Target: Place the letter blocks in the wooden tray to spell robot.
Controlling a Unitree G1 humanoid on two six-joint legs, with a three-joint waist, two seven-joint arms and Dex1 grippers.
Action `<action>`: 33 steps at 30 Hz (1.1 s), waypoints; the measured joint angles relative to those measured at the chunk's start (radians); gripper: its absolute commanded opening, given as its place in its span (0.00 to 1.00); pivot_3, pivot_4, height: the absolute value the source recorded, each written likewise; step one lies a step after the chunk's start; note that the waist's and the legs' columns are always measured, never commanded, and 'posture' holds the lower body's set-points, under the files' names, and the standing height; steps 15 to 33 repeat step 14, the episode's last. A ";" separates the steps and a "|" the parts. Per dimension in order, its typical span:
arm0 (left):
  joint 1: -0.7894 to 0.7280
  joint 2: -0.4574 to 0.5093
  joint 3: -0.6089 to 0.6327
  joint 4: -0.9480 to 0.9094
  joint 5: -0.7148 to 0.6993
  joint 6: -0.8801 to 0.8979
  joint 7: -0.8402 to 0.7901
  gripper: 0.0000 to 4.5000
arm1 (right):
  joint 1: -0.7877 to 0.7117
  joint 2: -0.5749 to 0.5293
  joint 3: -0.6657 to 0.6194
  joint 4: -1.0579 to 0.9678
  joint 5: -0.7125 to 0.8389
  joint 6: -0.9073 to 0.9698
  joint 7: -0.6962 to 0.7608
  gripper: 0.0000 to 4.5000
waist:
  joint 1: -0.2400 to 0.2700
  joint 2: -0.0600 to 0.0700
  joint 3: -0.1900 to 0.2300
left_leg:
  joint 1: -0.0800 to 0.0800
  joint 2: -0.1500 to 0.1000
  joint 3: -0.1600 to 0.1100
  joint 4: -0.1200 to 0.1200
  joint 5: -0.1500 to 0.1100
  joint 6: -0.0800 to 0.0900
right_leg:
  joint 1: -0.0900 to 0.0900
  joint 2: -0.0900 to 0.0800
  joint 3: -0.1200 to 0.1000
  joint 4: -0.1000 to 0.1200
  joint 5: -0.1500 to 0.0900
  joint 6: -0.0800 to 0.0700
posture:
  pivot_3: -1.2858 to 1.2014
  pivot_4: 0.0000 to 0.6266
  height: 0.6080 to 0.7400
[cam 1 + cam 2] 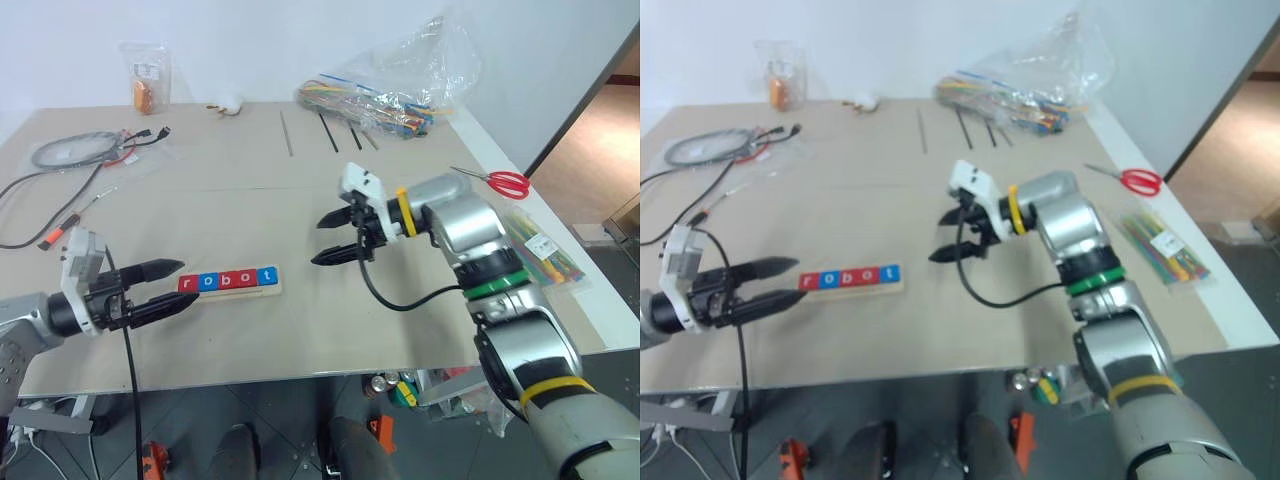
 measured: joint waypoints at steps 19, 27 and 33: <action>0.116 -0.019 0.118 -0.018 0.004 -0.013 0.086 1.00 | 0.186 -0.108 -0.069 -0.264 0.148 0.191 -0.187 0.99 | -0.001 0.000 0.000 | 0.001 0.000 0.001 0.001 -0.001 -0.001 | 0.000 0.000 0.001 0.000 -0.003 -0.004 | 0.52 0.24 1.00; 0.116 -0.019 0.118 -0.018 0.004 -0.013 0.086 1.00 | 0.186 -0.108 -0.069 -0.264 0.148 0.191 -0.187 0.99 | -0.001 0.000 0.000 | 0.001 0.000 0.001 0.001 -0.001 -0.001 | 0.000 0.000 0.001 0.000 -0.003 -0.004 | 0.52 0.24 1.00; 0.116 -0.019 0.118 -0.018 0.004 -0.013 0.086 1.00 | 0.186 -0.108 -0.069 -0.264 0.148 0.191 -0.187 0.99 | -0.001 0.000 0.000 | 0.001 0.000 0.001 0.001 -0.001 -0.001 | 0.000 0.000 0.001 0.000 -0.003 -0.004 | 0.52 0.24 1.00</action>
